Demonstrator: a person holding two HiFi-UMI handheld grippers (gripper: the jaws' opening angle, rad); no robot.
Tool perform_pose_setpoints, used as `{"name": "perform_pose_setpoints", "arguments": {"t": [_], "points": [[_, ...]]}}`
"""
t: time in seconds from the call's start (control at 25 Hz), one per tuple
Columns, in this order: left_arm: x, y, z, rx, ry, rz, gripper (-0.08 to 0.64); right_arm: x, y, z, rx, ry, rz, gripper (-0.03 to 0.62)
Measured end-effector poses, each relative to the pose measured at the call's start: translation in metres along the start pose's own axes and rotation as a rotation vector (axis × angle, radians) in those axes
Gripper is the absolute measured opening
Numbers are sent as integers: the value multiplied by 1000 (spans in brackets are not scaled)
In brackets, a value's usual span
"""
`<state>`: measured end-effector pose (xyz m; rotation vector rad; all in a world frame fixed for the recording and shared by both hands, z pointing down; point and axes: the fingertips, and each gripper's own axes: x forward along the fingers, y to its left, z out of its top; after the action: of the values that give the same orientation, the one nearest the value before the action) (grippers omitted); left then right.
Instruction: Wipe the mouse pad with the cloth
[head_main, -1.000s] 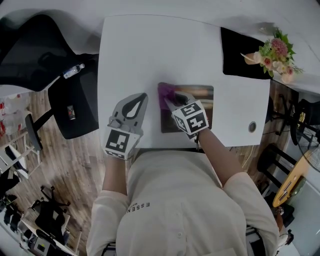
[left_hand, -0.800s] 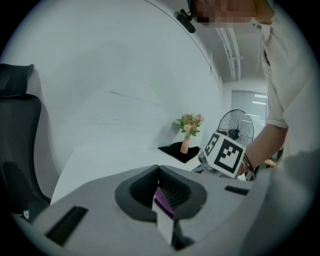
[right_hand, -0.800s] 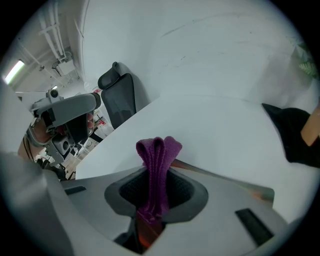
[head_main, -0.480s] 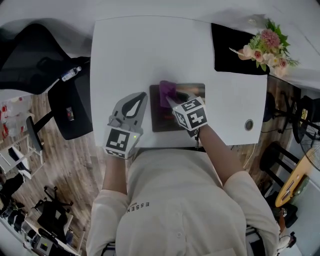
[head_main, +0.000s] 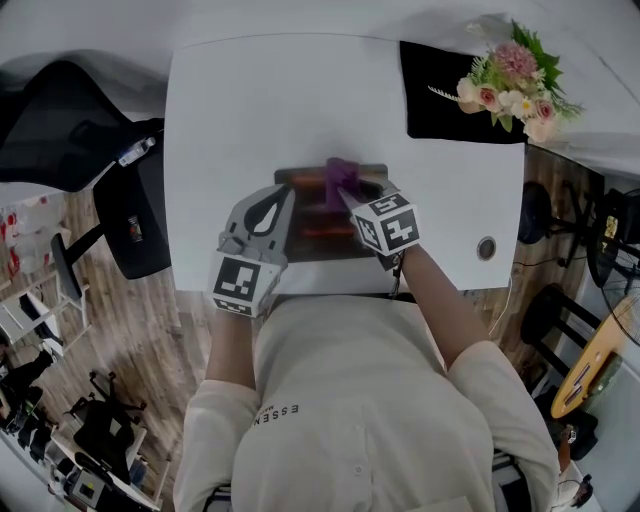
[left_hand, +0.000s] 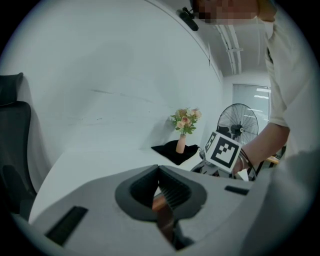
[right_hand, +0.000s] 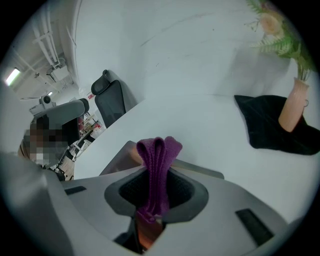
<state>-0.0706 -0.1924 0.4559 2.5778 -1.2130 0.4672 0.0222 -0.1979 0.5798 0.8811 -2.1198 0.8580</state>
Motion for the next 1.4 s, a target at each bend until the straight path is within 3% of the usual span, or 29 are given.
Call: {"name": "perform_pose_setpoints", "arguments": {"t": [0.44,0.8,1.04,1.4], "points": [[24,-50,6,4,-3,21,2,-38,-58,-24,13,-9,-39,91],[21,-72,7,79,36,45,2,-64,-86,-37,24,-7,-109,91],[5,-66,18,98,1,33,2,-76,-66,-25,20,-56,-112,91],[-44,-15,4,77,6,41,2,-42,32,-7,-22,-51,-11,91]]}}
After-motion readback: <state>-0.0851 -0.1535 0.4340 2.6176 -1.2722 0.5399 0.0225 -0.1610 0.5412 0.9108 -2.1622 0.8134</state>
